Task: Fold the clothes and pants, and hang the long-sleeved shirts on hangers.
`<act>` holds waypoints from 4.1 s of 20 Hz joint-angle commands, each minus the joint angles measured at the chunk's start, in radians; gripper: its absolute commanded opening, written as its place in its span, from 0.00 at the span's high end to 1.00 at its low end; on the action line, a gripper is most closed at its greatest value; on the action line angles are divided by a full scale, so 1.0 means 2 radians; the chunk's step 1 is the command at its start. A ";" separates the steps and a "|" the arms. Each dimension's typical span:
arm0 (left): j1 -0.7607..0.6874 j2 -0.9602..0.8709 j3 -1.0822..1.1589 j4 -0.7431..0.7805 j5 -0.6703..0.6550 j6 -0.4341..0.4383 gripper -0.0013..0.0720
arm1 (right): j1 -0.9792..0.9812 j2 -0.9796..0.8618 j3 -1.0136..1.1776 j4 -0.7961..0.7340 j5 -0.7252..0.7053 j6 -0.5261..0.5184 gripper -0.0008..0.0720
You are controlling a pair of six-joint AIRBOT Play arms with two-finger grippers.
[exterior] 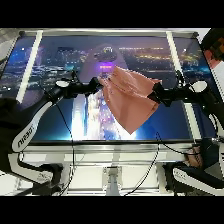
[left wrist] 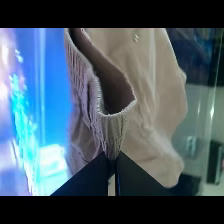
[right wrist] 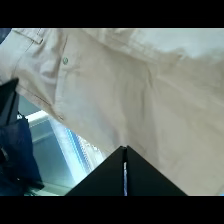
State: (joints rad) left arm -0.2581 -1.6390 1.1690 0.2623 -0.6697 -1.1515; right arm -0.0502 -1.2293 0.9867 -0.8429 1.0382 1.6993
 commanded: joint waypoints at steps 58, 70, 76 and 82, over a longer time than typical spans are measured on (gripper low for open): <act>-0.138 0.161 -0.261 0.143 0.361 -0.355 0.97 | 0.167 0.166 -0.351 -0.079 -0.452 0.405 0.98; -0.164 0.219 -0.276 0.144 0.429 -0.356 0.97 | 0.069 0.124 -0.207 -0.052 -0.249 0.165 0.98; -0.162 0.218 -0.139 0.266 0.463 -0.355 0.96 | 0.069 0.077 -0.044 -0.052 -0.244 0.115 0.98; -0.138 0.154 0.011 0.271 0.469 -0.356 0.96 | 0.069 -0.019 0.153 -0.051 -0.240 0.108 0.98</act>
State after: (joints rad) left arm -0.5537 -1.2751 1.0573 0.7765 0.2569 -1.8629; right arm 0.0872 -1.1847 1.1122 -0.9478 0.5522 1.9289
